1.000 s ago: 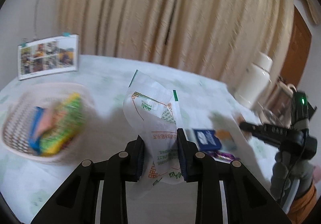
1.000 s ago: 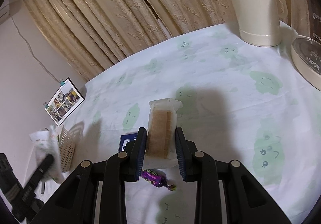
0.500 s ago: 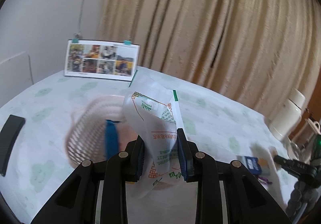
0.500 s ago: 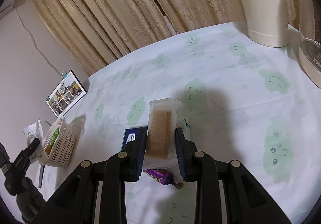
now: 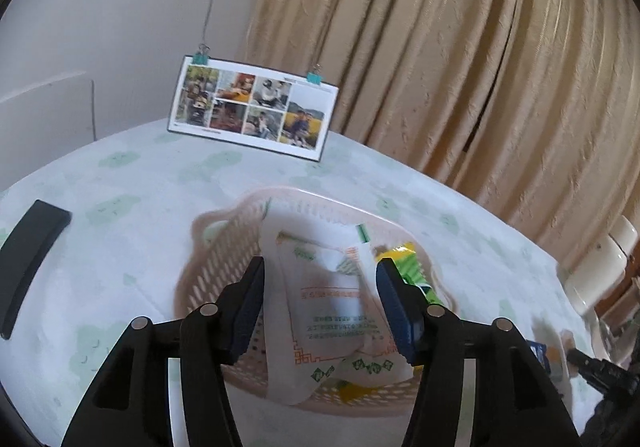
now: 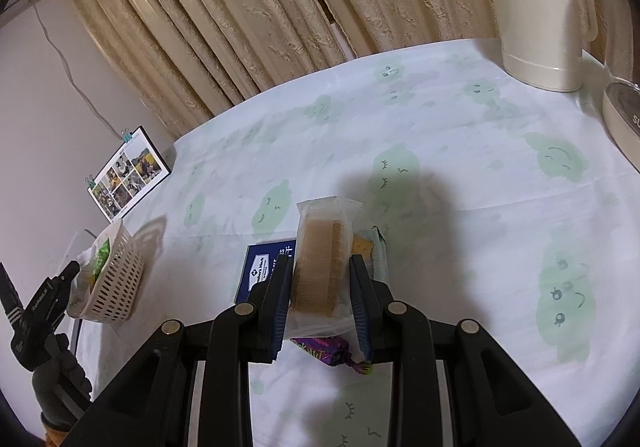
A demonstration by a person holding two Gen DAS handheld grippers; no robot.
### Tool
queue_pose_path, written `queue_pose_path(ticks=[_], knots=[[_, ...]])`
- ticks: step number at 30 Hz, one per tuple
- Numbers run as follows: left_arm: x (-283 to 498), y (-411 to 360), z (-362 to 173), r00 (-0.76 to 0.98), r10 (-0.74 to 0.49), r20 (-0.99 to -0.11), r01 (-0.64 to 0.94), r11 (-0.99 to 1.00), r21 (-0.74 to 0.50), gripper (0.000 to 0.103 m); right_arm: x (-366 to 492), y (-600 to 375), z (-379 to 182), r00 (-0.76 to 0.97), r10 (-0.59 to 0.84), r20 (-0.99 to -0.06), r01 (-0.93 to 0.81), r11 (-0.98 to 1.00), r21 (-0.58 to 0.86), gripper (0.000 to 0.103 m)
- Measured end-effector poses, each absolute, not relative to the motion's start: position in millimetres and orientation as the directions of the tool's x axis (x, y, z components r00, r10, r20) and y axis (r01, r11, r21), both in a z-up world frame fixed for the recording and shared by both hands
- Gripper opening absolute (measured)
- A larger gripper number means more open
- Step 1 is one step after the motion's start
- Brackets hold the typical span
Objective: Organize snacks
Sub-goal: 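Carry the snack bag into the pink basket and open the left gripper, then carry the cracker packet into the basket and open the right gripper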
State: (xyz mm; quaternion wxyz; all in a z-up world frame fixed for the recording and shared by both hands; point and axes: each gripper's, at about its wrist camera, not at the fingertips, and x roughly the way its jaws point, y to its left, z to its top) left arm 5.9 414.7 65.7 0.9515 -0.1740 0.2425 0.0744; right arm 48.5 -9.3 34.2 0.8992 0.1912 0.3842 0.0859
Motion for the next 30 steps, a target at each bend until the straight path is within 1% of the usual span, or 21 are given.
queue_pose_path(ticks=[4,11,14,16,18,22,30], knots=[[-2,415,65,0.883,0.154,-0.442,-0.286,0.926,-0.248,0.057,48,-5,34,0.689,0.304,-0.658,-0.017,0.915,0.404,0.027],[-14,422,68,0.894,0.252,-0.371,-0.350,0.910,-0.224,0.057,42,11,40,0.689,0.366,-0.626,-0.074,0.894,0.441,0.027],[-15,422,68,0.890,0.275,-0.363,-0.363,0.910,-0.201,0.059,40,25,45,0.678,0.404,-0.614,-0.115,0.884,0.454,0.027],[-16,422,67,0.888,0.284,-0.362,-0.369,0.909,-0.192,0.062,39,34,50,0.673,0.424,-0.606,-0.141,0.878,0.457,0.027],[-18,421,68,0.888,0.287,-0.359,-0.371,0.909,-0.188,0.063,39,46,57,0.666,0.453,-0.593,-0.175,0.867,0.466,0.027],[-21,422,68,0.890,0.293,-0.350,-0.375,0.906,-0.196,0.067,41,69,68,0.643,0.508,-0.574,-0.233,0.843,0.486,0.027],[-26,431,66,0.887,0.290,-0.359,-0.387,0.892,-0.235,0.068,49,134,91,0.576,0.612,-0.543,-0.371,0.787,0.494,0.027]])
